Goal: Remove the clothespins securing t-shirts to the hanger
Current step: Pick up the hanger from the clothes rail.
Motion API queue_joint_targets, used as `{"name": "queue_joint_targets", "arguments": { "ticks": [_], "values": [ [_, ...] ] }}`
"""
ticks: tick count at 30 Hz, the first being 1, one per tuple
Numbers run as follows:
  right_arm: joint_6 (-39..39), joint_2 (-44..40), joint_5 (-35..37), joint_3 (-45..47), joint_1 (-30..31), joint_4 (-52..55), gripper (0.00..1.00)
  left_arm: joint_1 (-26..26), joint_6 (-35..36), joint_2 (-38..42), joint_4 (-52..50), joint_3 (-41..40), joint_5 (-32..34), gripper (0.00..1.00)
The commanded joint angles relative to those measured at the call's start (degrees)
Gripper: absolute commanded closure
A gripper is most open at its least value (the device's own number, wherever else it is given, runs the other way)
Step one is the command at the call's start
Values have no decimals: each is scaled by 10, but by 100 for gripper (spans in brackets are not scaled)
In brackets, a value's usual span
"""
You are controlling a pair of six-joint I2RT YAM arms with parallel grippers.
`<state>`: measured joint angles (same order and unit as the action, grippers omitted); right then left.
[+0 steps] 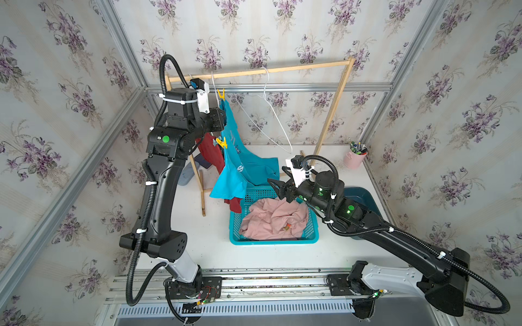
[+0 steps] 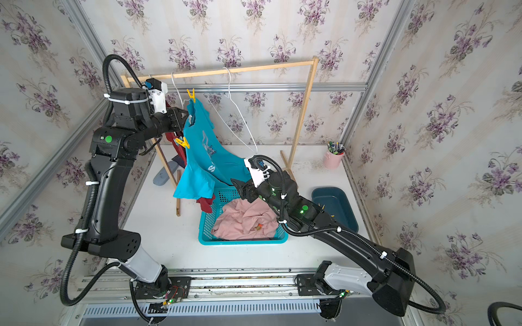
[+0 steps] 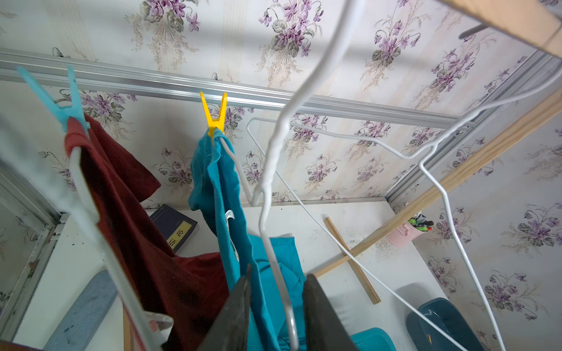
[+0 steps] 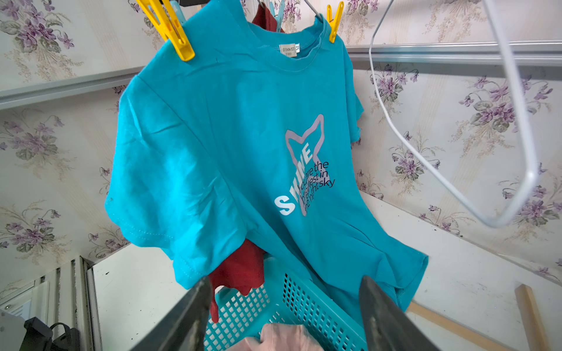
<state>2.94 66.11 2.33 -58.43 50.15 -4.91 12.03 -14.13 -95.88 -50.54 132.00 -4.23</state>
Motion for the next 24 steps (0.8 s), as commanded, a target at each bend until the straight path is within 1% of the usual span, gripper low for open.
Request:
{"name": "queue_joint_targets", "arguments": {
  "ticks": [1, 5, 9, 11, 15, 17, 24],
  "values": [
    [-7, -2, 10, 3, -4, -20, 26, -1, -3, -5, 9, -3, 3, 75],
    [-7, -9, 14, 12, -8, -27, 26, -1, -5, -3, 11, -5, 0, 88],
    [-4, -17, 15, 20, -13, -34, 26, -1, -6, 5, 16, -3, -6, 95],
    [-3, -25, 2, 24, -20, -40, 26, -1, -5, 13, 23, -3, -10, 99],
    [-27, -44, -77, 40, -35, -62, 27, -1, 2, 32, 36, -6, -16, 100],
    [-60, -53, -129, 45, -35, -65, 27, -1, 4, 45, 48, -12, -20, 100],
    [-114, -60, -252, 48, -35, -61, 26, 0, 5, 85, 76, -33, -33, 100]
  ]
}}
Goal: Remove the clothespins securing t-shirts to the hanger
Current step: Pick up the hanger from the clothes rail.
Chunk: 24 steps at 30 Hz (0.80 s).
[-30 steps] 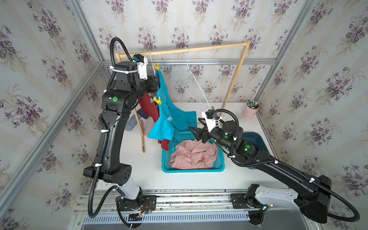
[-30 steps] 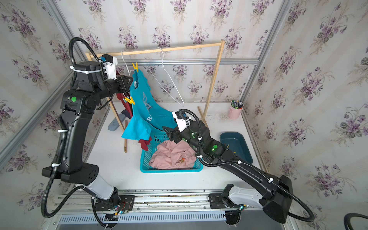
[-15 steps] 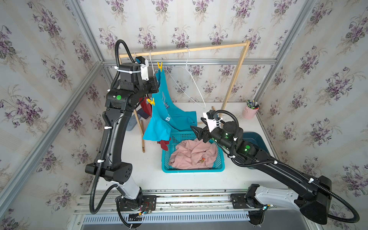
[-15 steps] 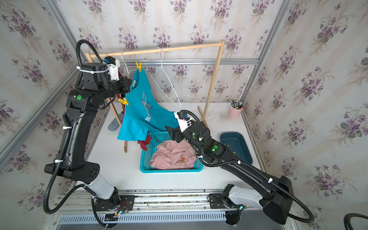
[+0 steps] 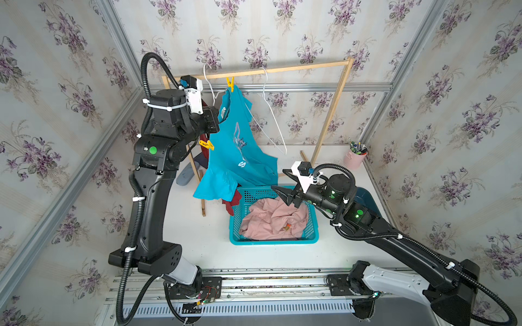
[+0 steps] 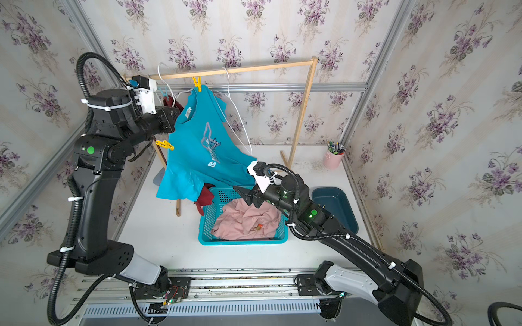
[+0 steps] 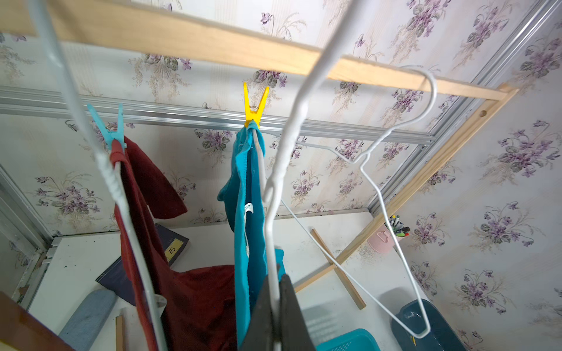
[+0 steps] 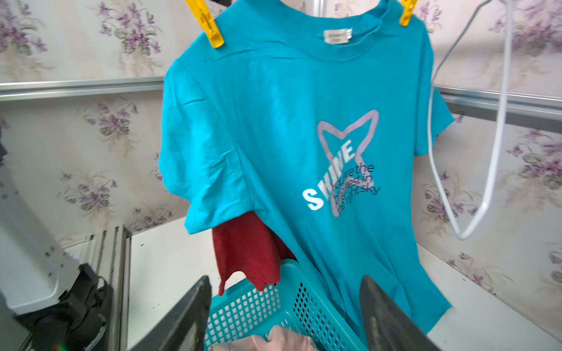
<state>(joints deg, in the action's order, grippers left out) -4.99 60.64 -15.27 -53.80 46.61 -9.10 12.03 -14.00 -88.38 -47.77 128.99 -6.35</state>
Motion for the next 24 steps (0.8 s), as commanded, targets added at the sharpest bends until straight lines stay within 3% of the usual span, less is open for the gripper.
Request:
{"name": "queue_joint_targets", "arguments": {
  "ticks": [1, 5, 14, 19, 24],
  "values": [
    [-39, -8, -89, 5, 1, -21, 26, 0, 5, 17, 52, -8, -15, 100],
    [-59, -30, -127, 33, 1, -54, 24, 0, 1, 49, 73, -47, -35, 100],
    [-73, -42, -123, 27, 0, -32, 25, 0, -6, 114, 98, -117, -66, 100],
    [-64, -31, -79, 8, 0, 2, 25, 1, -11, 144, 98, -140, -83, 100],
    [-57, -26, -21, -3, 0, 34, 25, 0, -20, 197, 104, -220, -91, 100]
  ]
}}
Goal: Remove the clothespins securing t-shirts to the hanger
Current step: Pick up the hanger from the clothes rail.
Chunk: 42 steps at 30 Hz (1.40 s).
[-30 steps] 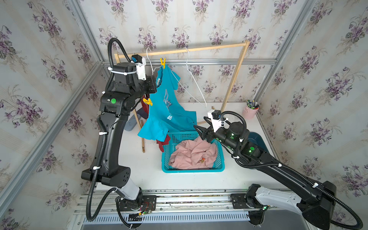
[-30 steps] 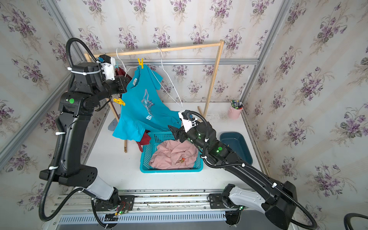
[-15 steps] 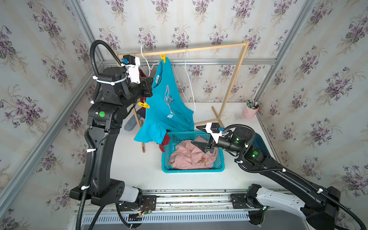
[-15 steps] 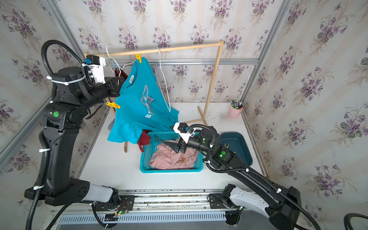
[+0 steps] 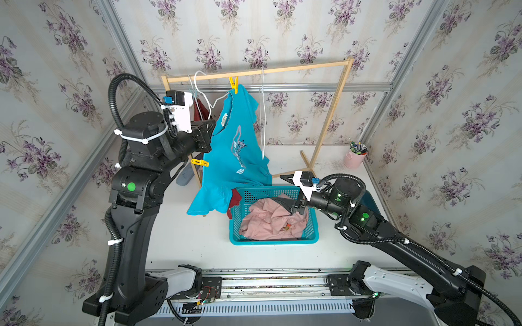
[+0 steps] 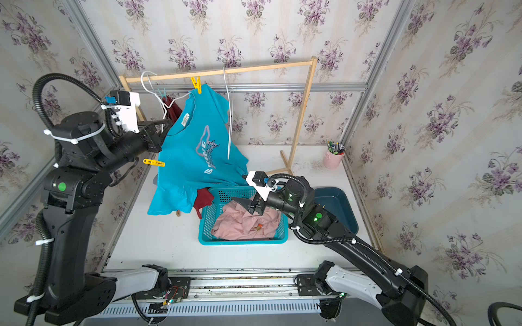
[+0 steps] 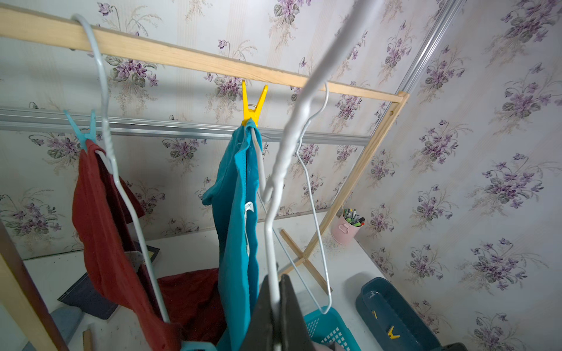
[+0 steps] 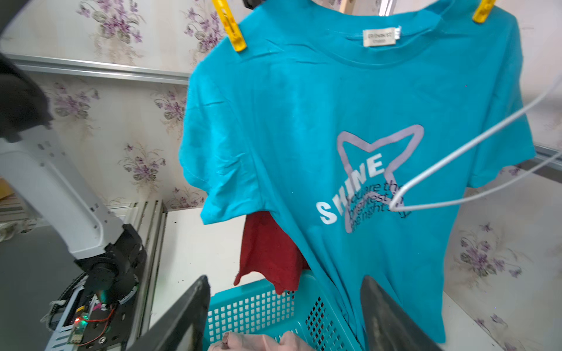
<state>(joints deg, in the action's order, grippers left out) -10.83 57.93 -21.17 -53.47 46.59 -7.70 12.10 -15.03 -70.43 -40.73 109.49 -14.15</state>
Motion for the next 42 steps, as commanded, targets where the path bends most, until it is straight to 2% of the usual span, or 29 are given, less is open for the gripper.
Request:
{"name": "queue_joint_targets", "arguments": {
  "ticks": [1, 5, 12, 22, 27, 35, 40, 42],
  "values": [
    [4, 0, 45, -7, 0, 23, 25, -1, -6, 28, 34, -40, -10, 99],
    [11, -2, 55, -11, 0, 32, 25, 0, -1, 55, 34, -65, -2, 100],
    [20, -8, 81, -20, 1, 54, 25, -1, -4, 90, 34, -64, -31, 99],
    [29, -39, 106, -31, 0, 80, 25, 0, 7, 184, 34, -87, -37, 99],
    [41, -60, 111, -36, 0, 88, 25, 0, 6, 202, 34, -47, -49, 100],
    [59, -81, 126, -40, 0, 103, 25, -1, 3, 181, 36, 55, -75, 100],
    [63, -88, 128, -41, 0, 114, 25, -1, 25, 197, 37, 79, -83, 100],
    [61, -91, 133, -41, 0, 119, 25, -1, 19, 193, 40, 92, -105, 100]
  ]
}}
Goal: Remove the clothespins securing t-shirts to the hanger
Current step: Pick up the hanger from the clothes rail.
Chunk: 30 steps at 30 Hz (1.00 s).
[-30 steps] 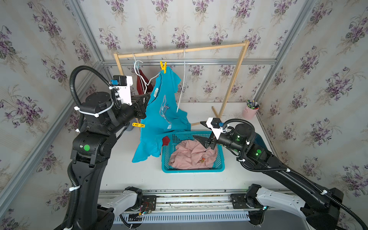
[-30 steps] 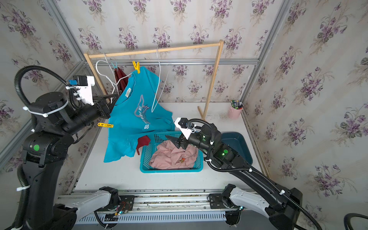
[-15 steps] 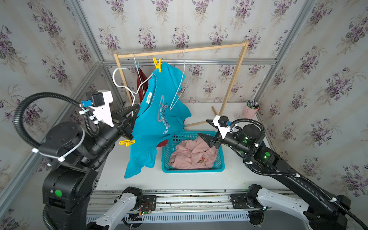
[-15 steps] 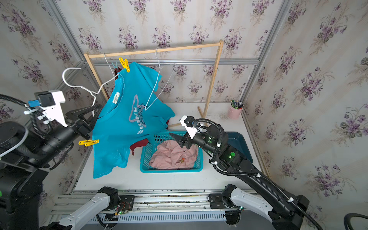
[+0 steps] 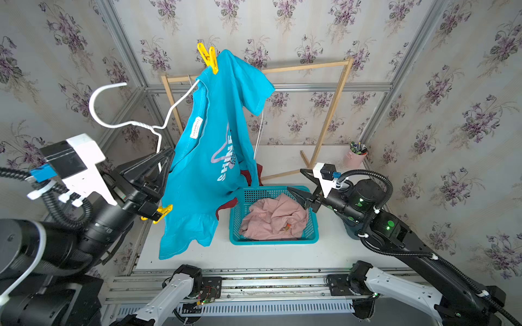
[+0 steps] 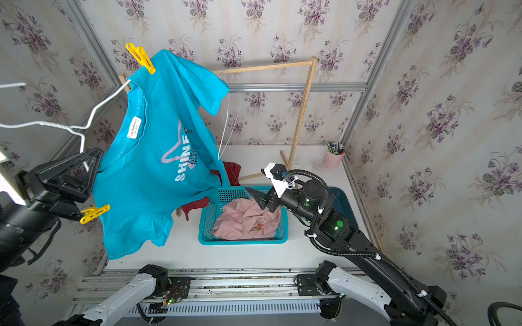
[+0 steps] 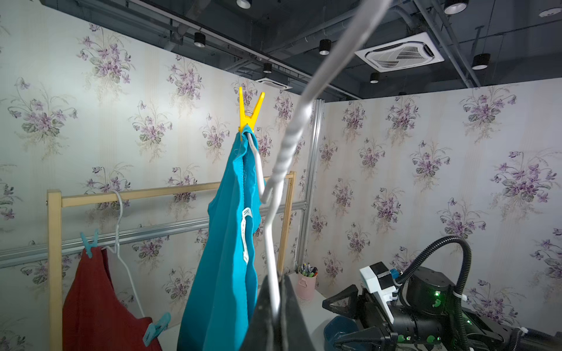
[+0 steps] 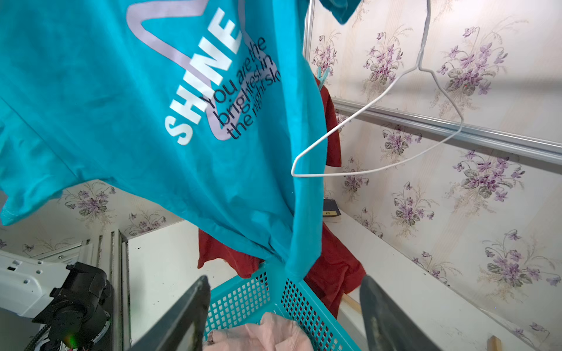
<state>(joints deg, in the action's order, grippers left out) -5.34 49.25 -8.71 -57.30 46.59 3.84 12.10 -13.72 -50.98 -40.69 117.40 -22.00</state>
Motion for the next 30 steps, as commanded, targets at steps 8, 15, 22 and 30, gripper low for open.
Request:
{"name": "queue_joint_targets", "arguments": {
  "ticks": [8, 15, 22, 30],
  "values": [
    [-1, -9, 25, -4, 0, 18, 25, -1, -60, -31, 102, 32, -145, 100],
    [1, -34, 42, 16, 0, 26, 25, -1, -65, -50, 119, -2, -192, 100],
    [-11, -50, 65, 16, 0, 59, 25, -1, 15, -55, 106, -96, -238, 100],
    [-33, -41, 90, 2, 0, 116, 25, 0, 126, -105, 87, -150, -246, 100]
  ]
}}
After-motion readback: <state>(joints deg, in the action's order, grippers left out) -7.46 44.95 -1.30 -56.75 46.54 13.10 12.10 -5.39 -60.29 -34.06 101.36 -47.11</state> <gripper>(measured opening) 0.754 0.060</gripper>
